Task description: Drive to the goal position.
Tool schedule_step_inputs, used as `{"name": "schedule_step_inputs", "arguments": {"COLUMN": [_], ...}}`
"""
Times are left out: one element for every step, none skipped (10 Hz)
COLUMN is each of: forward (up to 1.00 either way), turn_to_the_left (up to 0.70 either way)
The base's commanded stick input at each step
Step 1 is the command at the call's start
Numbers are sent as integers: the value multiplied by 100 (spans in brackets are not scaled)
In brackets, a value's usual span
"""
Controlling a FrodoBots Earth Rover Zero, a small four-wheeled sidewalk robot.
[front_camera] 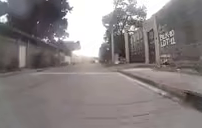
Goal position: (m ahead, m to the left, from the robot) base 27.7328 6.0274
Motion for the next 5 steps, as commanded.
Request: {"name": "schedule_step_inputs", "arguments": {"forward": [100, 100, 100, 100, 100], "turn_to_the_left": [0, 0, 0, 0, 0]}}
